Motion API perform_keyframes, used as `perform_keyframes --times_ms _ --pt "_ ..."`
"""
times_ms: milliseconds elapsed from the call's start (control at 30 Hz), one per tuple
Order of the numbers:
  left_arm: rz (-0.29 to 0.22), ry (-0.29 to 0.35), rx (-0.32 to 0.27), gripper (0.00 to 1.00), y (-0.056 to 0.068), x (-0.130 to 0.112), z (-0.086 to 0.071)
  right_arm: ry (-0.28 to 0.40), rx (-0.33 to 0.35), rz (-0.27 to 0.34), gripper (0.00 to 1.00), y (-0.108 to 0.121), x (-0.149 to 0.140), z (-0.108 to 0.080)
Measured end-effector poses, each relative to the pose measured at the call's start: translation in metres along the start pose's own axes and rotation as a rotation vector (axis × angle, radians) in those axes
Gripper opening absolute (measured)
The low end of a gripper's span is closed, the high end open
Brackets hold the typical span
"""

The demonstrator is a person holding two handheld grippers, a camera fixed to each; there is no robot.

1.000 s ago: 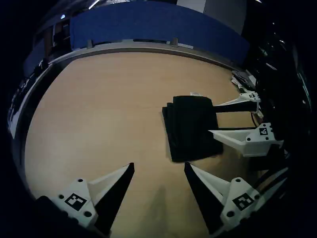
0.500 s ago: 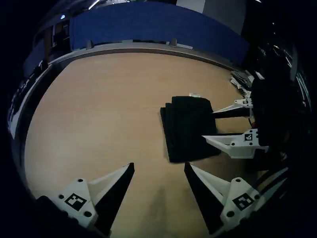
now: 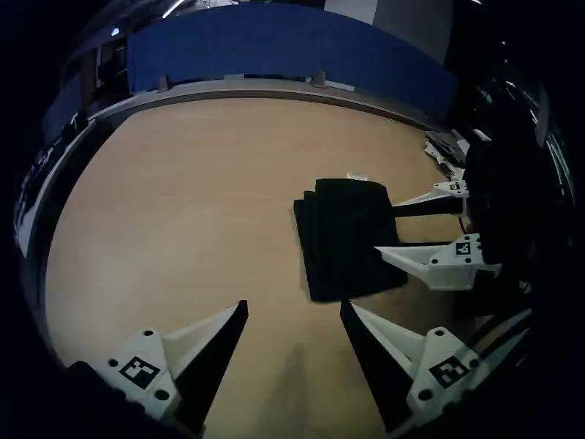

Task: Fold towel

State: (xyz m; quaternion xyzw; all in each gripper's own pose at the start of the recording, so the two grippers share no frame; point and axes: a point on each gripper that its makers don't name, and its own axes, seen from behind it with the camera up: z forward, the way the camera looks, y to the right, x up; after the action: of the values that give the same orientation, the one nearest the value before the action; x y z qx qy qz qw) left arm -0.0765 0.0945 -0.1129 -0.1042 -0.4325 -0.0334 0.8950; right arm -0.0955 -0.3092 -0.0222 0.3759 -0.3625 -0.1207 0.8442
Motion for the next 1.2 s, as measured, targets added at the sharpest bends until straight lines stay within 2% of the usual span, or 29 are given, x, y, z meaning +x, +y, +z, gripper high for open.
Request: perform_keyframes --times_ms 267,667,1033,1100,1200 --pt "-0.001 0.003 0.001 0.94 -0.001 0.002 -0.002 0.02 -0.008 0.006 1.0 -0.007 0.0 -0.022" --pt "0.002 0.006 -0.004 0.94 0.002 0.001 -0.004 -0.025 -0.022 0.02 1.0 -0.021 -0.042 -0.043" --pt "0.008 0.008 -0.009 0.94 0.005 0.001 -0.004 -0.054 -0.037 0.038 0.99 -0.021 -0.059 -0.041" --pt "0.008 0.009 -0.01 0.94 0.005 0.001 -0.004 -0.065 -0.041 0.034 0.96 -0.021 -0.063 -0.039" --pt "0.005 0.01 -0.009 0.94 0.004 0.001 -0.005 -0.093 -0.05 0.032 0.84 -0.022 -0.068 -0.036"
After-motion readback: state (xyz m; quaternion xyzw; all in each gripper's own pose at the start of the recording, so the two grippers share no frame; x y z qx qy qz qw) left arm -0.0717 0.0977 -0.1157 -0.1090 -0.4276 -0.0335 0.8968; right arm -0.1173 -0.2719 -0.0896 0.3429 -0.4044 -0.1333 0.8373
